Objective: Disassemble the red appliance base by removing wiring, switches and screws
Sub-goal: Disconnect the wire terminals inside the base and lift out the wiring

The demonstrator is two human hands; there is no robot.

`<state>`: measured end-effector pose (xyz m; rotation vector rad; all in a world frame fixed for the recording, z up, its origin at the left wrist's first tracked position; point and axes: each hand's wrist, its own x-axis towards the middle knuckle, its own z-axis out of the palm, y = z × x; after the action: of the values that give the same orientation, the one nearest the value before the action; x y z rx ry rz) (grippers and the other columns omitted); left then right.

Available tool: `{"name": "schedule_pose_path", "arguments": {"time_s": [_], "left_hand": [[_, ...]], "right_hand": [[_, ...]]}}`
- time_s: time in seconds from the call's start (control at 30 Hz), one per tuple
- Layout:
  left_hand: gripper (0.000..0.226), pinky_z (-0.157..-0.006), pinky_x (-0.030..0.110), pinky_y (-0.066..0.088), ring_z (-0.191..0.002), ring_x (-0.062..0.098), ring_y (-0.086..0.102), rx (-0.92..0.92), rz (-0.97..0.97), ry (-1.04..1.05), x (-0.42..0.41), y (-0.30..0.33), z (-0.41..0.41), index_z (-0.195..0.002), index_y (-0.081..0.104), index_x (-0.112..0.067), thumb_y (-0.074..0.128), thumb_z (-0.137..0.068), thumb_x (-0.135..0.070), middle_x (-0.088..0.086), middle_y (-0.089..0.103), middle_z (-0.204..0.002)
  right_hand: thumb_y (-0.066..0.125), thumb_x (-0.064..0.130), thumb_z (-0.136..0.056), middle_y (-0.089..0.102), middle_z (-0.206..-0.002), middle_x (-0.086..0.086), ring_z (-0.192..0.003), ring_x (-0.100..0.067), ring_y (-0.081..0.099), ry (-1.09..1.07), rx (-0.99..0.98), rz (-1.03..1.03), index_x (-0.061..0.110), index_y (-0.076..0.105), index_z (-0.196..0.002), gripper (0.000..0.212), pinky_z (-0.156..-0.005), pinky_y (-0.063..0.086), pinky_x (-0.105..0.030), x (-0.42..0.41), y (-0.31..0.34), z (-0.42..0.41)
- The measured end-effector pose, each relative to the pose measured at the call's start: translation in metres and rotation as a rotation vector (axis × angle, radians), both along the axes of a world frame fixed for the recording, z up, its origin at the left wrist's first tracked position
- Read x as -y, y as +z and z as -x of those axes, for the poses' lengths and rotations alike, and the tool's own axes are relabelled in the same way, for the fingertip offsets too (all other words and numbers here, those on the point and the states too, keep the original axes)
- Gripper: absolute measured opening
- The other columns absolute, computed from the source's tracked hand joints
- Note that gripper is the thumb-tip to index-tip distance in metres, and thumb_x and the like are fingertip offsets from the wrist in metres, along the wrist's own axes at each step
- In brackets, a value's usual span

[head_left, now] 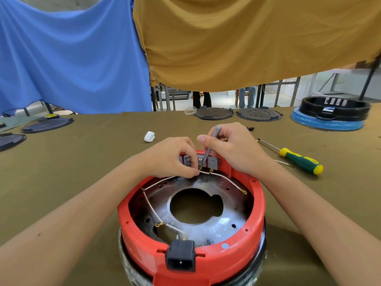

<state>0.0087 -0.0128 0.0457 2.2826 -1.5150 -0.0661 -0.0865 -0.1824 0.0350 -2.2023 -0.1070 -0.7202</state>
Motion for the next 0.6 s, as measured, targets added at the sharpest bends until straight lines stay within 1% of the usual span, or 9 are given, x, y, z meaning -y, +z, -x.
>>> {"name": "schedule_pose_path", "arguments": {"time_s": [0.07, 0.13, 0.2, 0.27, 0.33, 0.37, 0.4, 0.5, 0.6], "left_hand": [[0.01, -0.09, 0.018, 0.04, -0.098, -0.005, 0.054, -0.008, -0.005, -0.004, 0.0004, 0.0003, -0.0004, -0.072, 0.073, -0.031, 0.077, -0.08, -0.026, -0.013, 0.058, -0.105], [0.008, -0.087, 0.016, 0.04, -0.094, -0.008, 0.053, -0.007, -0.01, -0.004, 0.0005, 0.0008, -0.0003, -0.074, 0.074, -0.029, 0.077, -0.08, -0.026, -0.016, 0.056, -0.1], [0.006, -0.084, 0.013, 0.038, -0.091, -0.01, 0.052, 0.001, -0.017, 0.004, 0.0008, 0.0009, -0.0003, -0.075, 0.074, -0.029, 0.077, -0.08, -0.027, -0.019, 0.053, -0.094], [0.006, -0.084, 0.014, 0.038, -0.091, -0.01, 0.052, 0.004, -0.018, 0.007, 0.0009, 0.0006, -0.0006, -0.075, 0.074, -0.029, 0.077, -0.08, -0.027, -0.02, 0.052, -0.094], [0.007, -0.087, 0.017, 0.039, -0.094, -0.009, 0.053, -0.001, -0.012, 0.0, 0.0009, 0.0003, -0.0006, -0.074, 0.074, -0.029, 0.077, -0.079, -0.027, -0.019, 0.054, -0.098], [0.008, -0.088, 0.018, 0.039, -0.097, -0.007, 0.054, -0.007, -0.012, -0.001, 0.0011, 0.0001, -0.0005, -0.073, 0.074, -0.03, 0.077, -0.079, -0.027, -0.017, 0.056, -0.102], [0.009, -0.09, 0.018, 0.039, -0.099, -0.005, 0.054, -0.008, -0.014, 0.002, 0.0009, 0.0, -0.0003, -0.072, 0.073, -0.032, 0.077, -0.079, -0.028, -0.016, 0.057, -0.105], [0.014, -0.089, 0.012, 0.036, -0.1, -0.007, 0.052, 0.001, -0.014, 0.01, 0.0012, 0.0002, -0.0002, -0.069, 0.071, -0.036, 0.077, -0.079, -0.029, -0.017, 0.056, -0.106], [0.015, -0.087, 0.009, 0.036, -0.1, -0.008, 0.052, 0.0, -0.013, 0.008, 0.001, 0.0, 0.0001, -0.07, 0.071, -0.037, 0.077, -0.079, -0.028, -0.016, 0.056, -0.106]], "right_hand": [[0.07, 0.034, -0.091, 0.056, -0.05, 0.01, -0.047, -0.003, 0.044, 0.008, -0.01, 0.033, 0.012, 0.07, -0.07, 0.031, -0.052, 0.035, -0.02, -0.0003, 0.0006, 0.001], [0.071, 0.035, -0.09, 0.057, -0.053, 0.008, -0.049, -0.003, 0.045, 0.024, -0.007, 0.088, 0.014, 0.071, -0.072, 0.028, -0.051, 0.034, -0.015, -0.0004, 0.0018, 0.0029], [0.071, 0.034, -0.09, 0.061, -0.061, 0.002, -0.053, -0.006, 0.049, 0.04, 0.004, 0.143, 0.014, 0.072, -0.074, 0.026, -0.053, 0.038, -0.017, -0.001, 0.0033, 0.0041], [0.071, 0.033, -0.091, 0.062, -0.062, -0.001, -0.054, -0.01, 0.05, 0.055, 0.003, 0.154, 0.014, 0.072, -0.074, 0.025, -0.053, 0.039, -0.02, -0.001, 0.0038, 0.0033], [0.07, 0.034, -0.091, 0.06, -0.057, -0.002, -0.05, -0.009, 0.047, 0.051, -0.017, 0.093, 0.013, 0.071, -0.072, 0.028, -0.054, 0.041, -0.028, 0.0001, 0.0029, 0.0011], [0.07, 0.034, -0.091, 0.063, -0.058, -0.004, -0.052, -0.013, 0.051, 0.041, -0.03, 0.044, 0.012, 0.071, -0.071, 0.03, -0.057, 0.044, -0.035, 0.001, 0.0027, 0.0001], [0.07, 0.033, -0.092, 0.065, -0.059, -0.006, -0.054, -0.017, 0.054, 0.035, -0.041, -0.002, 0.013, 0.072, -0.069, 0.031, -0.061, 0.047, -0.038, 0.0018, 0.0025, -0.0007], [0.068, 0.034, -0.093, 0.068, -0.062, -0.007, -0.058, -0.014, 0.059, 0.042, -0.061, -0.063, 0.014, 0.073, -0.068, 0.033, -0.067, 0.049, -0.037, 0.0032, 0.0008, -0.0021], [0.067, 0.034, -0.094, 0.067, -0.059, -0.004, -0.058, -0.01, 0.061, 0.05, -0.072, -0.118, 0.012, 0.074, -0.068, 0.034, -0.067, 0.049, -0.027, 0.0049, -0.0015, -0.0036]]}}
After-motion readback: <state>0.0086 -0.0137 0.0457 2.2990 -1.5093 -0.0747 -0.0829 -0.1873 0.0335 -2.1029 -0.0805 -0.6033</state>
